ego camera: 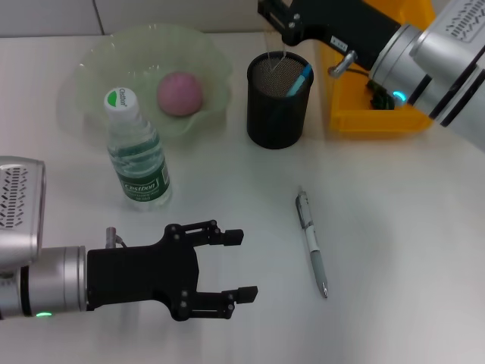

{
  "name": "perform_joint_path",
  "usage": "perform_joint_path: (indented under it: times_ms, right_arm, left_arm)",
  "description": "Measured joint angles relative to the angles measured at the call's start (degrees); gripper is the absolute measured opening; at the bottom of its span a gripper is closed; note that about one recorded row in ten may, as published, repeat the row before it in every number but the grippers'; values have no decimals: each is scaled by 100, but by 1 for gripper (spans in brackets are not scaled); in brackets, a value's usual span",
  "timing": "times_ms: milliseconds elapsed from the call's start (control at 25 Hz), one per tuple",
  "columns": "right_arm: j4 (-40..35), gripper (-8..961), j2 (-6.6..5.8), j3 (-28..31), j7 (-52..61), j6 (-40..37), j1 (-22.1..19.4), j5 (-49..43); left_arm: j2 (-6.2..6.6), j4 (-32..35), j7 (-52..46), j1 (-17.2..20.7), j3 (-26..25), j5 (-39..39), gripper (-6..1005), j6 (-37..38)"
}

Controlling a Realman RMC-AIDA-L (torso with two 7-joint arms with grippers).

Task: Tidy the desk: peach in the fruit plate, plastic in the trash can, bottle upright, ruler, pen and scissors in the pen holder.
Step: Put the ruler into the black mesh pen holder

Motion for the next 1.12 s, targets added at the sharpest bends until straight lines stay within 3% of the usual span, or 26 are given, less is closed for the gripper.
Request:
perform_joint_path:
  times_ms: [480,1120]
  right_arm:
    - [156,428,4,-292,328,529,246,10]
    - [120,457,1,-276,321,479,4,10]
  left_arm:
    - [7,3,-26,-32,16,12,797,9]
    - [9,3,-26,2,-3,11,798,9]
